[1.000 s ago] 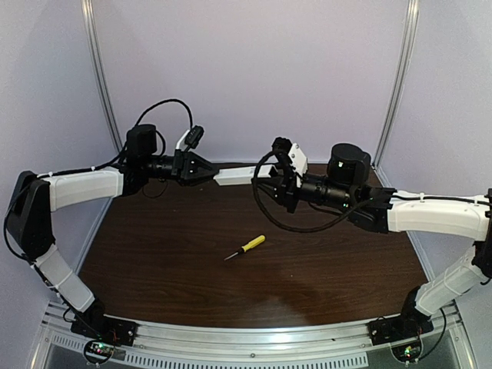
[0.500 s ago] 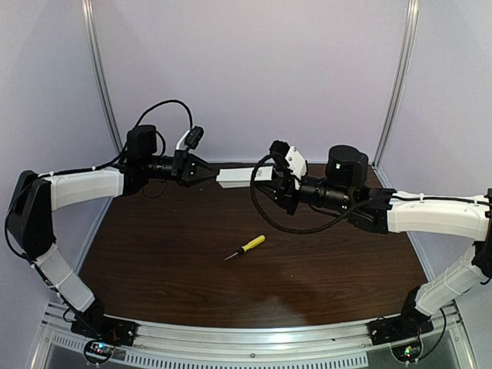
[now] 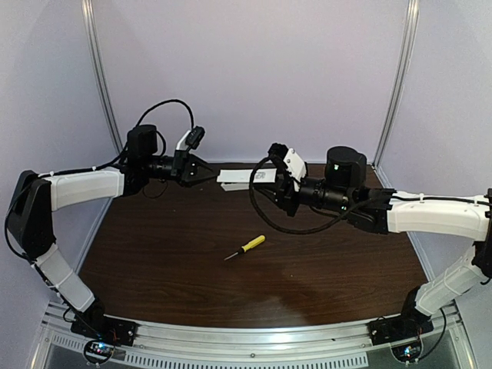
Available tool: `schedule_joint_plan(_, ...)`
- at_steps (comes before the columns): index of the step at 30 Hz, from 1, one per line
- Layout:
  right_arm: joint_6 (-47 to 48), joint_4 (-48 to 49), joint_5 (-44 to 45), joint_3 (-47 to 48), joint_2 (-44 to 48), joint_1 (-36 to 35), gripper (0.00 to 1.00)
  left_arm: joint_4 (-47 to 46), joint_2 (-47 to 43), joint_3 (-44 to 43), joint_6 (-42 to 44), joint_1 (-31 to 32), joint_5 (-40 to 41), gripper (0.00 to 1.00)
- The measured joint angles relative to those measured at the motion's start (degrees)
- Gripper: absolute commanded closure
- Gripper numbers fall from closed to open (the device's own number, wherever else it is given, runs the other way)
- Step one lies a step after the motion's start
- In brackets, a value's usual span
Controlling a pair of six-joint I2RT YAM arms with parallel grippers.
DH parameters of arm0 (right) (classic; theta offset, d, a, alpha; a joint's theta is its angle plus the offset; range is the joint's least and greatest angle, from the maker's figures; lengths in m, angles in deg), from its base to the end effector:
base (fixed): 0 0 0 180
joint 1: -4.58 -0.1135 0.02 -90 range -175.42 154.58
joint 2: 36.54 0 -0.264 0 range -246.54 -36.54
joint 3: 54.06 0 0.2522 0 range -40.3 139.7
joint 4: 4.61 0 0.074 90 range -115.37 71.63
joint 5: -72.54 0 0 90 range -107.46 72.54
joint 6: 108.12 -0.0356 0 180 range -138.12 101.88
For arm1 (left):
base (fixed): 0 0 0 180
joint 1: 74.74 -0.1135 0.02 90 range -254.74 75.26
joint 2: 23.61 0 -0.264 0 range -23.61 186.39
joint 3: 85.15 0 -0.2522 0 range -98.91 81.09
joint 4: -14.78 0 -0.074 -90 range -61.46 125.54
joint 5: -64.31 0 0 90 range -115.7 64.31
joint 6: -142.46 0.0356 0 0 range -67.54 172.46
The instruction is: Unload the batteries from the remote control
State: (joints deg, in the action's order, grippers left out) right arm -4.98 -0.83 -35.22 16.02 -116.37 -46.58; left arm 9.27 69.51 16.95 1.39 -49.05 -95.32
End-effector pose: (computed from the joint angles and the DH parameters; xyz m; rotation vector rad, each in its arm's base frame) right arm 0.1980 0.2633 0.3194 -1.1139 1.3199 0.7545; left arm 0.3125 -0.1874 0.2963 0.6377 1.9980 -1.9336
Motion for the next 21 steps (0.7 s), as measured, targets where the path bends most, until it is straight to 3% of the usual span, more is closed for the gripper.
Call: schedule_joint_plan(21,-0.52,0.22,4.85,-6.25,4.63,-0.26,1.0,-0.35,-1.6,0.0,0.46,-5.99,1.01,1.0)
